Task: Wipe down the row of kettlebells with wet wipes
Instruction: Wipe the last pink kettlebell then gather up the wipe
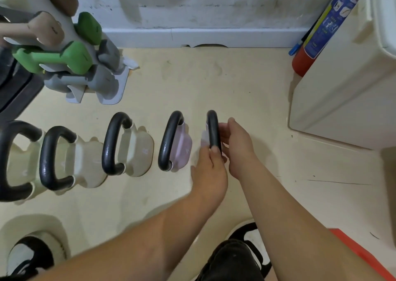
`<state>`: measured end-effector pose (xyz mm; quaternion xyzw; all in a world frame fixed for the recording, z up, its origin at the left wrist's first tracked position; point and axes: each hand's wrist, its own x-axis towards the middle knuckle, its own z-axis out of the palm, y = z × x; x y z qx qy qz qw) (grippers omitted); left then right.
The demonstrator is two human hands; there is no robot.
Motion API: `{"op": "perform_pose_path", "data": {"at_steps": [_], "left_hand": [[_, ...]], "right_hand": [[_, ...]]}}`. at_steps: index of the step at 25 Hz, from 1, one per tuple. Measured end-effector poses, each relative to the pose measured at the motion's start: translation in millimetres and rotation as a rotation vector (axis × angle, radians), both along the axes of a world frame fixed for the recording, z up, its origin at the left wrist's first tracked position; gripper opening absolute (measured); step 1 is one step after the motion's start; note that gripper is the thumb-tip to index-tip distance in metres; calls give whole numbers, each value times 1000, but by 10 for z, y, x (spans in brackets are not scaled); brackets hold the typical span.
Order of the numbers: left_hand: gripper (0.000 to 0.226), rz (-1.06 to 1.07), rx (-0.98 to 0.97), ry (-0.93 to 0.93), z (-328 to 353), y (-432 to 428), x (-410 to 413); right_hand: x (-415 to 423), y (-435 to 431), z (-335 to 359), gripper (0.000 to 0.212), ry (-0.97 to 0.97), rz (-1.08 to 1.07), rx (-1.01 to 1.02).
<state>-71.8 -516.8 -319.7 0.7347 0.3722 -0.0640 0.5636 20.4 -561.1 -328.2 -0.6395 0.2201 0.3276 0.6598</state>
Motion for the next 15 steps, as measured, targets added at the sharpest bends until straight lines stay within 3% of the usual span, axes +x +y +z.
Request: {"op": "perform_pose_path", "data": {"at_steps": [2, 5, 8, 12, 15], "left_hand": [[35, 0, -20, -25, -135, -27, -141], [46, -17, -102, -68, 14, -91, 15], [62, -193, 210, -32, -42, 133, 501], [38, -733, 529, 293, 253, 502, 1187], [31, -999, 732, 330, 375, 568, 1238]], "right_hand": [[-30, 11, 40, 46, 25, -21, 56], [-44, -35, -2, 49, 50, -70, 69], [-55, -57, -44, 51, 76, -102, 92], [-43, -50, 42, 44, 70, -211, 75], [-15, -77, 12, 44, 70, -271, -9]]}}
